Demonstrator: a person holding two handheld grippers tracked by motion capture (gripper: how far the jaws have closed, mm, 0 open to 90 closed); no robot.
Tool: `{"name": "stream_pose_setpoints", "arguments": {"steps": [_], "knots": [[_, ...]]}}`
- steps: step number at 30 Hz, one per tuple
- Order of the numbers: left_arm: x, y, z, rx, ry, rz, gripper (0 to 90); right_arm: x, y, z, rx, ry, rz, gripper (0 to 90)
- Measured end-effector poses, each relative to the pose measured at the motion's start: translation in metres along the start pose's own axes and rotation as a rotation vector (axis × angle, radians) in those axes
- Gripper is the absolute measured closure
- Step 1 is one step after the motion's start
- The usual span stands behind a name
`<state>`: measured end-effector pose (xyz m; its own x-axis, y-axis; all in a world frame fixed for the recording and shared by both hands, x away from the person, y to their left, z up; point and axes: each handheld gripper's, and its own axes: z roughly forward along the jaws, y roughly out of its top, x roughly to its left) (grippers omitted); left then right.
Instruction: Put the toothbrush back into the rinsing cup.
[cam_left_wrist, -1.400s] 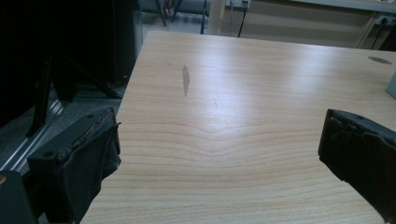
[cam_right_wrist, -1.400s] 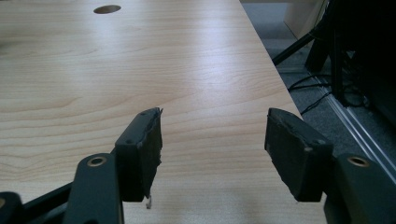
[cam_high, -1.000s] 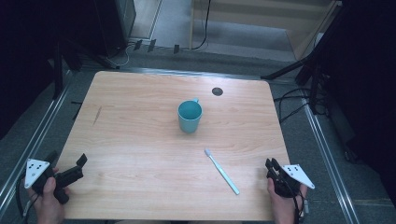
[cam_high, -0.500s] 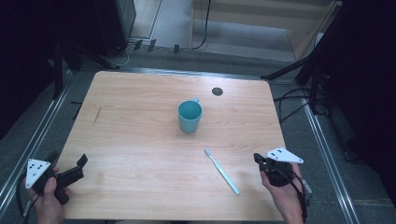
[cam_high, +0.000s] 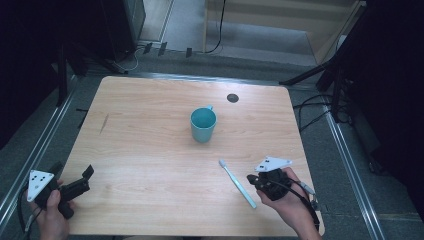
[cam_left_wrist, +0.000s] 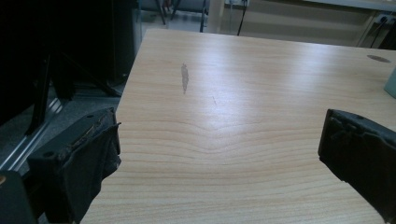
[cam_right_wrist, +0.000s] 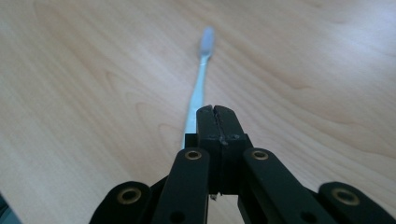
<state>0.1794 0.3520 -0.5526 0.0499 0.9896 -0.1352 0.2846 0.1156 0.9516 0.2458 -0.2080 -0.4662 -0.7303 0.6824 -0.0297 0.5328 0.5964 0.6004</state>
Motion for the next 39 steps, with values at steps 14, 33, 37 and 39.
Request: {"name": "stream_pose_setpoints", "arguments": {"steps": [14, 33, 37, 39], "knots": [[0.0, 0.0, 0.0, 0.0, -0.001, -0.001, 0.0, 0.014, -0.015, 0.036, 0.096, 0.112, -0.025, 90.0], [0.0, 0.0, 0.0, 0.001, 0.0, 0.0, 0.0, 0.011, -0.006, 0.059, 0.108, 0.114, 0.036, 90.0], [0.0, 0.0, 0.0, 0.001, -0.001, 0.0, 0.0, 0.01, -0.004, 0.064, 0.11, 0.105, 0.046, 90.0], [0.0, 0.0, 0.0, 0.001, -0.002, 0.0, 0.0, 0.008, -0.003, 0.066, 0.108, 0.106, 0.044, 90.0]]}}
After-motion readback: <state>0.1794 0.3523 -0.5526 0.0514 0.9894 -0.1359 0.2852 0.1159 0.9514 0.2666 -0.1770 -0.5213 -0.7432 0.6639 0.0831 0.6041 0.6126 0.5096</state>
